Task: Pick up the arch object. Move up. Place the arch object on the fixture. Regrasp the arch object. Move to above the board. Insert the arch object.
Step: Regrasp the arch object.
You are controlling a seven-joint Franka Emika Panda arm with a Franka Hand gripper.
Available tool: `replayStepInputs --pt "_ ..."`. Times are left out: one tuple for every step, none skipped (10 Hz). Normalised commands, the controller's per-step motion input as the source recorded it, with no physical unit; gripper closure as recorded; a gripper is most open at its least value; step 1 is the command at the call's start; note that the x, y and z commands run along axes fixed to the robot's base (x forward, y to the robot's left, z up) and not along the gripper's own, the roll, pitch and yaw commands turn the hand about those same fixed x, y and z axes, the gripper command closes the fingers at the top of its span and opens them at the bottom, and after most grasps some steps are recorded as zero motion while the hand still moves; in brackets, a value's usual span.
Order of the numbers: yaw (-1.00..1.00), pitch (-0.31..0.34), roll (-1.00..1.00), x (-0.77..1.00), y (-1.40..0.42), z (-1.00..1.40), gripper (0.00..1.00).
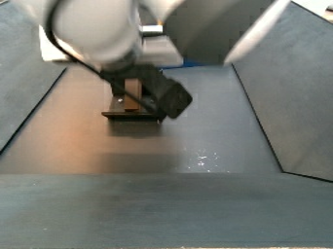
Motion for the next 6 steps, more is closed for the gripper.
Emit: replayStepInputs --pt "0.01 0.000 0.01 -0.05 0.00 0.92 0.00" --pt "0.01 -0.013 0.00 -0.05 0.00 0.74 0.00" --pt "0.01 -0.029 -0.01 -0.05 0.00 0.49 0.00" --pt "0.02 -0.038 -0.02 -0.04 0.00 0.30 0.00" --pt "0.02 -0.042 -0.02 -0.04 0.00 0.18 0.00" --pt "0.03 0.043 1.00 0.00 -1.00 0.90 0.00"
